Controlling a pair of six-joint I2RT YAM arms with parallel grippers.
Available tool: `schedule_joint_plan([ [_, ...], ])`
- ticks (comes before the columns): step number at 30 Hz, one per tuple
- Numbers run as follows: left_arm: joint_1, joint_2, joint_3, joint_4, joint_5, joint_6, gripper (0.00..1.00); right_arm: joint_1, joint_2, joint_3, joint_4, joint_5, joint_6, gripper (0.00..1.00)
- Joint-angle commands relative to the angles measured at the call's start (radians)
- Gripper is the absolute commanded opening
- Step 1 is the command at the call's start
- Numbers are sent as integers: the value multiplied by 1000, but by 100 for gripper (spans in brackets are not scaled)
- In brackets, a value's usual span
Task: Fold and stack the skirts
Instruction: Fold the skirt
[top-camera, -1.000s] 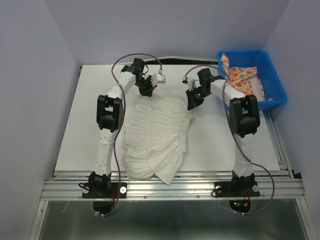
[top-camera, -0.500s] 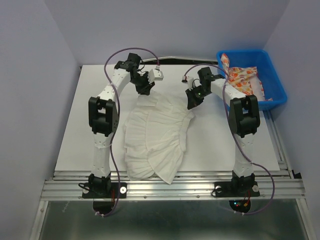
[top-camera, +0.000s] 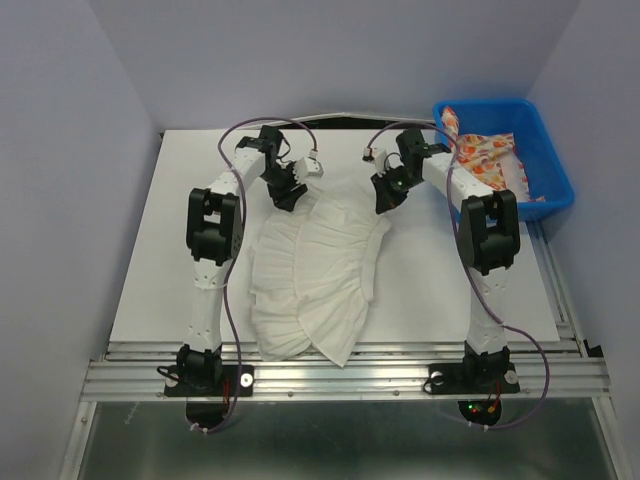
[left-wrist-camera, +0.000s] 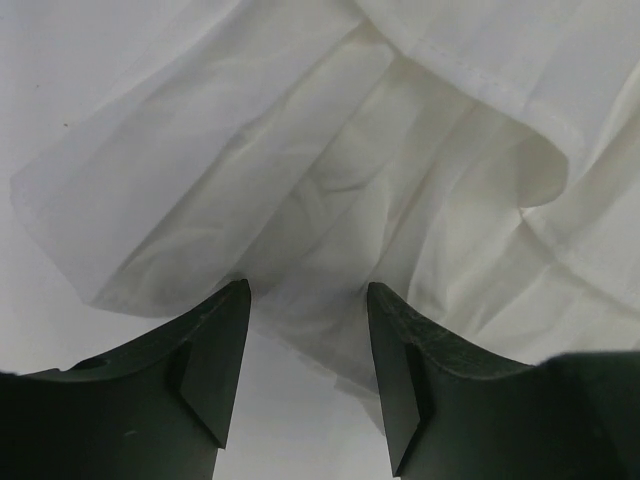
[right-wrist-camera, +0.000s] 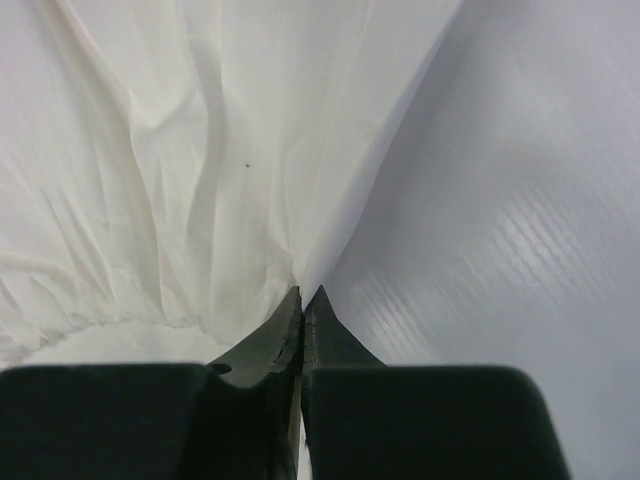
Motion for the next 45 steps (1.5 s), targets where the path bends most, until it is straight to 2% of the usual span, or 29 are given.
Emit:
schedule_joint_plan([
  [1,2,-8,17,57,-5,-17,60,-5,13,90,4,26,-34,1],
  [5,-1,20,55,37,9,-29,40,-5,45,153,11,69,-35,1],
  [6,-1,27,63,27,14,-25,39,-5,52,173,5,72,-38,7],
  [7,1,26,69,-3,30,-11,38,-5,63,220,-31,52,-40,19],
  [8,2,21,69,-9,38,-3,38,-5,72,248,-56,34,-38,25],
  [9,8,-24,19,-6,56,10,39,-5,88,303,-146,-68,10,61],
  [10,11,-37,5,-6,57,10,39,-5,86,313,-147,-69,11,61],
  [12,15,-61,-20,1,61,13,39,-15,80,314,-171,-101,64,67],
  [13,18,-72,-29,4,66,15,40,-15,74,311,-174,-104,77,74],
  [15,25,-92,-37,1,69,18,42,-57,66,298,-174,-121,98,78],
  [20,42,-101,45,-25,89,15,51,-123,86,276,-179,-109,95,79],
  [26,44,-92,123,-16,86,4,60,-123,124,232,-168,-161,103,76],
  [31,41,-92,128,41,83,10,68,-123,160,209,-162,-215,101,70],
  [35,36,-71,138,78,100,-2,76,-123,169,161,-145,-207,88,69],
  [39,22,-40,151,81,127,1,77,-123,164,112,-116,-192,75,69],
  [42,5,-16,148,83,130,7,78,-114,161,84,-107,-189,63,64],
  [44,-8,9,146,72,112,30,78,-114,160,78,-99,-187,62,54],
  [45,-18,18,145,60,103,39,77,-114,160,86,-101,-192,60,44],
])
